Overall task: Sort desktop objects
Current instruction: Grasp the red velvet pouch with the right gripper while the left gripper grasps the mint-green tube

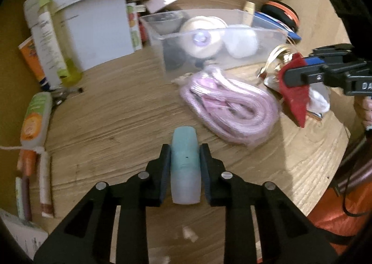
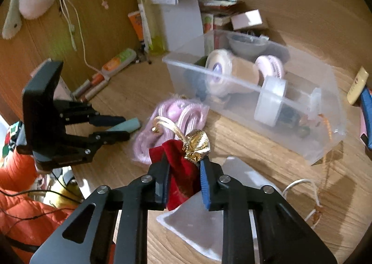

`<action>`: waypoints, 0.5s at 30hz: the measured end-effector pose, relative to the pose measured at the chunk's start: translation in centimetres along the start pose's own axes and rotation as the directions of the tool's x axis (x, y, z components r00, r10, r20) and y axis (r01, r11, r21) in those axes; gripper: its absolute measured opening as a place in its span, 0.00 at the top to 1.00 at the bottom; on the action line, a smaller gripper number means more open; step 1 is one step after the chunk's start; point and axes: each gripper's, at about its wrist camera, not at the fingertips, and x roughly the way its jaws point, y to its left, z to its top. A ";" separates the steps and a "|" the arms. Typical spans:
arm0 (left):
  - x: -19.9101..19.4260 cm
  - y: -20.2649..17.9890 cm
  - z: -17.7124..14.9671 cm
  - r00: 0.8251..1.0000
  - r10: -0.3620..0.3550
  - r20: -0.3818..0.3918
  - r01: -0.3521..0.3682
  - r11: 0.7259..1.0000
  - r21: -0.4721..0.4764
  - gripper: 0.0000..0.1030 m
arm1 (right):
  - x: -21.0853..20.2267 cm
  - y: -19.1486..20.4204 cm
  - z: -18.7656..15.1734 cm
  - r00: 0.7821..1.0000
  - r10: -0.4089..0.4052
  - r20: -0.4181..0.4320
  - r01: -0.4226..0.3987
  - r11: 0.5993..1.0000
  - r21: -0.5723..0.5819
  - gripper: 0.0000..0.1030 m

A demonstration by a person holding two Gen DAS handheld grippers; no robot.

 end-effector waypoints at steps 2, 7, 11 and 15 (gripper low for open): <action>-0.4 0.2 0.1 1.000 0.011 0.021 -0.011 1.000 -0.028 0.76 | -0.6 0.0 0.4 1.000 0.000 0.031 -0.001 1.000 0.009 0.82; -1.9 0.6 1.0 0.996 0.019 0.087 -0.013 0.997 -0.072 0.76 | -2.1 -0.5 1.3 0.995 0.011 0.097 -0.016 0.999 0.044 0.82; -3.0 0.8 2.2 0.989 0.020 0.143 -0.006 0.995 -0.103 0.76 | -3.6 -1.2 2.2 0.987 -0.005 0.160 -0.006 0.998 0.069 0.82; -3.8 1.2 3.7 0.982 0.018 0.187 0.007 0.991 -0.132 0.76 | -5.5 -2.5 3.2 0.973 -0.025 0.231 0.002 0.995 0.099 0.82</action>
